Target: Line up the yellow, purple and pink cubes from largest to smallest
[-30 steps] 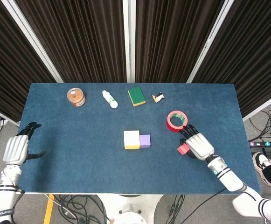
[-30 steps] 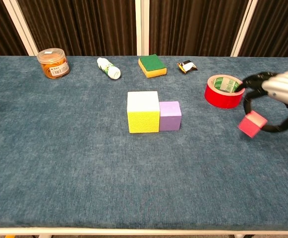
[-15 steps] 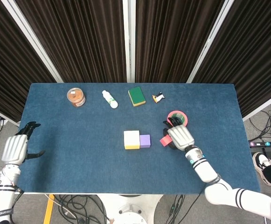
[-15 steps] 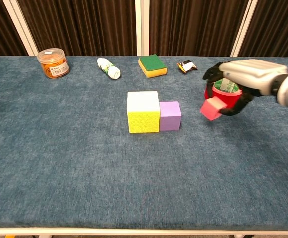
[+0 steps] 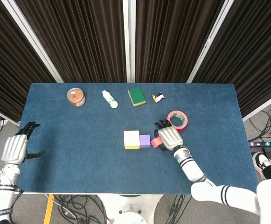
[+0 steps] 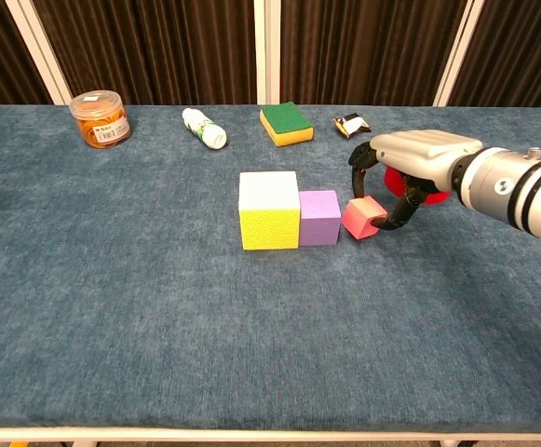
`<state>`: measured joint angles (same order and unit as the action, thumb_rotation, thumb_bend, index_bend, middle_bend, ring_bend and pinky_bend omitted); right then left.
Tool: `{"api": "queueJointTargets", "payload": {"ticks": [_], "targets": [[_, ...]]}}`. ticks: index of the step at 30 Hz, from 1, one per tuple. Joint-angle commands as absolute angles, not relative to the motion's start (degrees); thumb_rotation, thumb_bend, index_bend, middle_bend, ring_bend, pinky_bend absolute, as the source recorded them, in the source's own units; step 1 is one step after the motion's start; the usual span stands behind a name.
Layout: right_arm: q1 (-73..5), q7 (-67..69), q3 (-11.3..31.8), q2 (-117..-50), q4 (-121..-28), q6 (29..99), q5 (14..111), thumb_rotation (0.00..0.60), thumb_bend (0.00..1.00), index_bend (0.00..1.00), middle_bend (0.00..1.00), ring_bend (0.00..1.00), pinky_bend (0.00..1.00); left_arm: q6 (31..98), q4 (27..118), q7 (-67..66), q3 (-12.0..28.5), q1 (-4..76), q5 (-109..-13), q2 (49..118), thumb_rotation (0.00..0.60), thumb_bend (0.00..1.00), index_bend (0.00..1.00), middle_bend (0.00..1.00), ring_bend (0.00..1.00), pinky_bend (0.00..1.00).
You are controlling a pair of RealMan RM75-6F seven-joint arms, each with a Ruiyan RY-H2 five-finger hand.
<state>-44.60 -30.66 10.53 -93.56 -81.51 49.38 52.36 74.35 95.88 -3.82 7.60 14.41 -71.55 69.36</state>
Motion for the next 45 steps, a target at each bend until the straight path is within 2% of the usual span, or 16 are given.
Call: {"api": "queueJointTargets", "payload": {"ticks": [1,10,21,30,35,45], "targets": [[-45.28,-31.23,10.64,-94.24,-80.75,49.59,51.38,0.6,0.23,0.48,0.1,0.0,0.0,74.25,95.69,-3.7,7.62,14.44,-71.48,69.43,0.6,0.06,0.24,0.24,0.29,0.44],[-46.87,-32.44,10.59,-95.66,-79.32,50.04,49.24,0.6,0.22,0.45,0.1,0.0,0.0,74.12,95.29,-3.16,7.54,14.33,-71.49,69.5,0.6,0.06,0.24,0.24,0.29,0.44],[-47.61,-32.5,9.82,-96.22,-79.13,50.33,48.62,0.6,0.15,0.32,0.09,0.0,0.0,73.92,94.92,-2.79,7.48,14.27,-71.41,69.61,0.6,0.06,0.24,0.24,0.29,0.44],[-45.89,-28.71,9.46,-90.03,-82.97,51.78,52.81,0.6,0.05,0.16,0.06,0.0,0.0,74.02,94.77,-2.67,7.44,14.0,-71.18,69.49,0.6,0.06,0.24,0.24,0.29,0.44],[-46.91,-26.61,10.25,-90.38,-78.1,49.37,52.58,0.6,0.01,0.12,0.04,0.0,0.0,74.19,95.17,-3.15,7.36,13.96,-71.3,69.53,0.6,0.06,0.24,0.24,0.29,0.44],[-49.39,-21.7,10.67,-97.12,-66.9,45.06,55.0,0.6,0.0,0.1,0.01,0.0,0.0,74.12,96.0,-4.22,7.47,13.92,-70.61,69.05,0.6,0.07,0.24,0.24,0.29,0.44]]}}
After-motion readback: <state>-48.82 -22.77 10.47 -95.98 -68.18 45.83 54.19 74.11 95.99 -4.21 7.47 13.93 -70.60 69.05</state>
